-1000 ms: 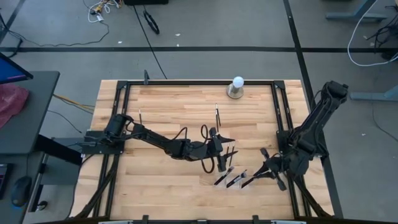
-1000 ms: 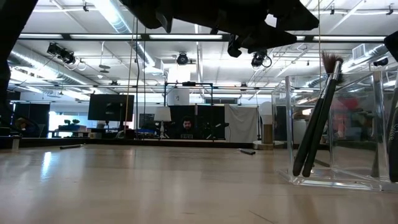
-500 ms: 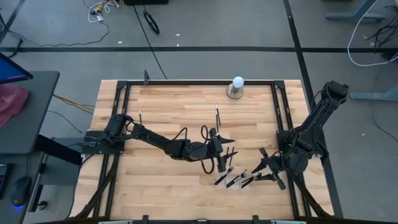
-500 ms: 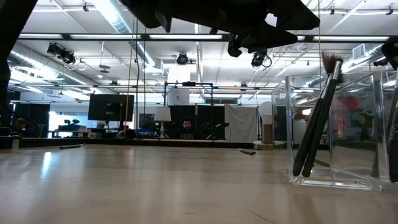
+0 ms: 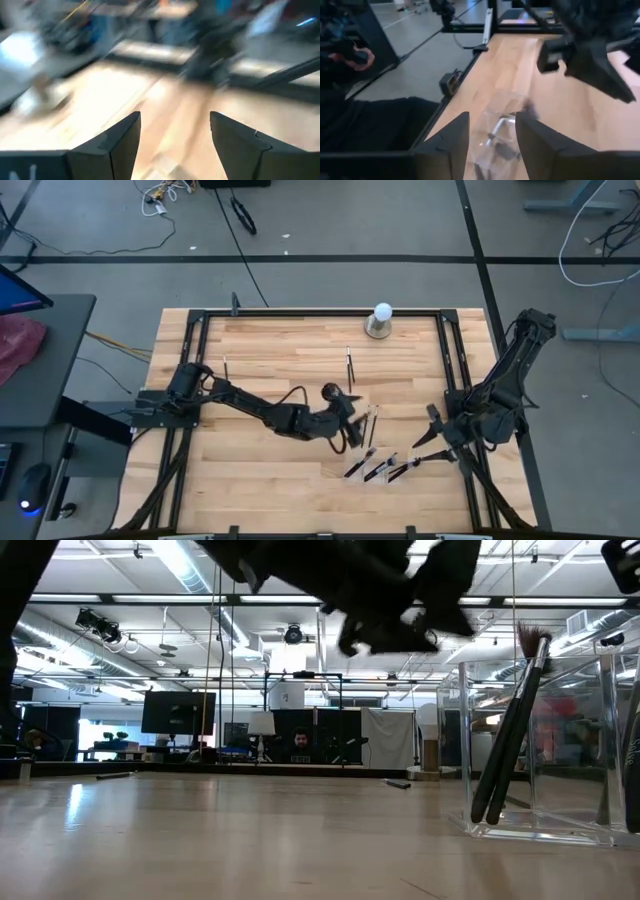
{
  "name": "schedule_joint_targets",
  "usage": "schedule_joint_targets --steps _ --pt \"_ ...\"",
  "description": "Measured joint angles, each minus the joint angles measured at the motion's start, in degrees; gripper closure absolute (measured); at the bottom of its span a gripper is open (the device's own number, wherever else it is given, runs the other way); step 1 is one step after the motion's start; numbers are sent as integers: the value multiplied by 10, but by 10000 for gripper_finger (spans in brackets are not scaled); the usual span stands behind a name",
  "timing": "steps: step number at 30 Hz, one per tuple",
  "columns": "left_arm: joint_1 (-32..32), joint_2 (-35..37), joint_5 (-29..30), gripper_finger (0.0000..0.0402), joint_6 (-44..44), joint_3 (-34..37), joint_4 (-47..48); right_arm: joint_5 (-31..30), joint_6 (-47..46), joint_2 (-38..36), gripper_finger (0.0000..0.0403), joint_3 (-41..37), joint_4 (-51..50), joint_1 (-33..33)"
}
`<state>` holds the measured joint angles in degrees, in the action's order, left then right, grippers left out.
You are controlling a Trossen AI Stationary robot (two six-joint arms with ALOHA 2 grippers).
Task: Put items in baskets/containers
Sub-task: Put the liner brush into the right section of the transparent organizer
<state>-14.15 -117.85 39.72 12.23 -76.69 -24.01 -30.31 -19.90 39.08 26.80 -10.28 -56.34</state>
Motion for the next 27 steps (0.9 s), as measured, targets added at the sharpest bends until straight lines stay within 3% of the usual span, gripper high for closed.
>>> schedule_joint_targets --steps 3,8,18,22,27 --pt "11 24 36 163 101 0 162 -24 4 -2 249 0 -4 0" --pt "29 51 12 167 260 0 446 -42 7 6 261 0 -11 0" --pt "28 60 47 206 619 6 878 -42 8 22 275 0 -10 0" --pt "35 94 49 218 663 66 892 -41 6 29 275 0 -10 0" --pt "64 174 38 219 690 225 767 -42 5 37 275 0 -9 0"
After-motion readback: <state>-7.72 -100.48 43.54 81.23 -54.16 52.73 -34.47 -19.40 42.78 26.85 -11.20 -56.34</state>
